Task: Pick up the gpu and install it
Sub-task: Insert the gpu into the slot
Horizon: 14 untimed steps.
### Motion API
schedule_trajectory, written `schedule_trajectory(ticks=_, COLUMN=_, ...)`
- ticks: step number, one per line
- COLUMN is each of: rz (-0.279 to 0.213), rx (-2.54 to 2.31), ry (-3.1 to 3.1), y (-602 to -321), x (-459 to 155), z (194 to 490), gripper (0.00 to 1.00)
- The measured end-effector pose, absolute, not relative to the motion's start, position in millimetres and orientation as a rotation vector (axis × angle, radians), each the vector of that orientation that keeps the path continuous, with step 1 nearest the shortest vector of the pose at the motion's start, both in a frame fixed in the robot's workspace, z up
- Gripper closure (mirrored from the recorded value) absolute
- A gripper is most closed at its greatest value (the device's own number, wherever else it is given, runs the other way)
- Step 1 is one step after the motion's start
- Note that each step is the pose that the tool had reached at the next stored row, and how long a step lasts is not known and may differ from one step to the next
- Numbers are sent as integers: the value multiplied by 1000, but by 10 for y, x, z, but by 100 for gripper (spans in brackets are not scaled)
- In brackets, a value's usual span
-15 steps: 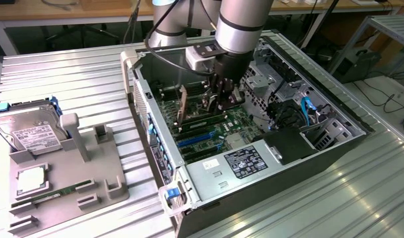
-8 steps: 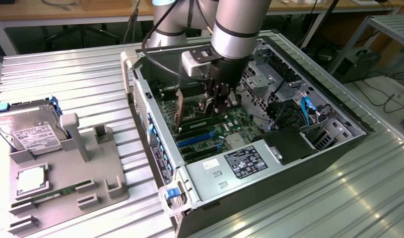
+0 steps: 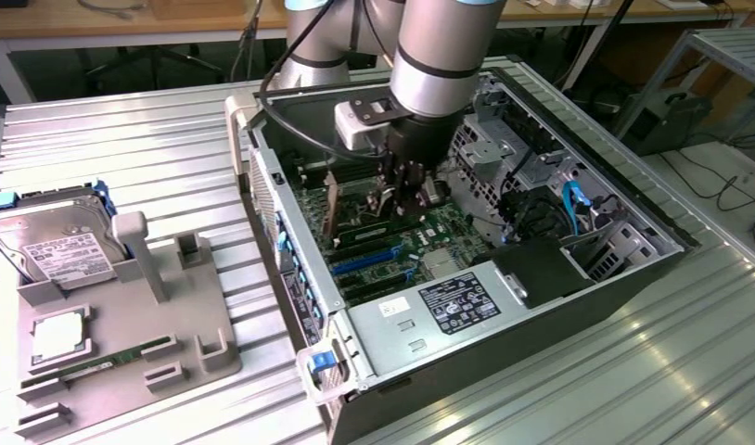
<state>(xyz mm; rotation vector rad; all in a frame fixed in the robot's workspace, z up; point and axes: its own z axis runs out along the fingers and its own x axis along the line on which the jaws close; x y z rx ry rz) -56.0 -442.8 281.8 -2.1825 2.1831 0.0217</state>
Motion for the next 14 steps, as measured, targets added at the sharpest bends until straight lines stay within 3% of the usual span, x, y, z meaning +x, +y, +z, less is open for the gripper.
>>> schedule_trajectory(ticks=5, rz=40, rx=-2173, ry=2175, y=-4597, x=-567, z=2798, gripper=72)
schedule_trajectory(ticks=10, rz=-3, rx=-2188, ry=2175, y=-4624, x=-785, z=2549, gripper=72)
schedule_trajectory(ticks=14, rz=0, rx=-2190, ry=2178, y=-4604, x=-901, z=2304, gripper=72)
